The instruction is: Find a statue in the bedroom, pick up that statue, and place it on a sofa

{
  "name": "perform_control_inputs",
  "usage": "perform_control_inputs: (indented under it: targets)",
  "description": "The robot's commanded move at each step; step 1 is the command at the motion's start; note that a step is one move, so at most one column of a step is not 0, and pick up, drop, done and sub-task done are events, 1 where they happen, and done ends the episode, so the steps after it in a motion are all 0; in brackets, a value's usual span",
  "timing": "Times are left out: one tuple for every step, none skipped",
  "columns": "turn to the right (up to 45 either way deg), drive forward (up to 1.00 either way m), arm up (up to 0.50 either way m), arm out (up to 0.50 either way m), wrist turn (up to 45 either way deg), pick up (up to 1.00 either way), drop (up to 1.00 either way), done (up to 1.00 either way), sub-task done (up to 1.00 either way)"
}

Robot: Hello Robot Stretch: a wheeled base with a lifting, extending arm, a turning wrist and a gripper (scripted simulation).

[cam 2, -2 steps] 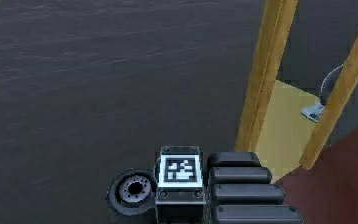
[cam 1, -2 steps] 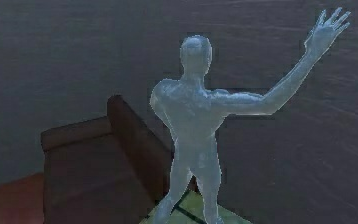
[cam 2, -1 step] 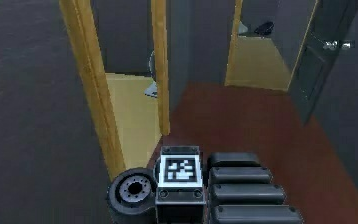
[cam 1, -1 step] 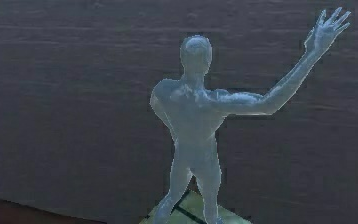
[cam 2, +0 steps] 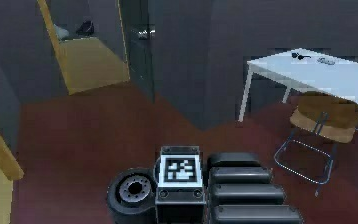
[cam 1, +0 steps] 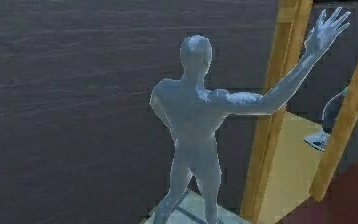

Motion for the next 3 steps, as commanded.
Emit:
perform_control_inputs:
  targets:
    - [30.0,0.0,0.0,0.0,0.0,0.0,0.0,0.0,0.0]
    - [3.0,0.0,0.0,0.0,0.0,0.0,0.0,0.0,0.0]
    - [-45.0,0.0,0.0,0.0,0.0,0.0,0.0,0.0,0.0]
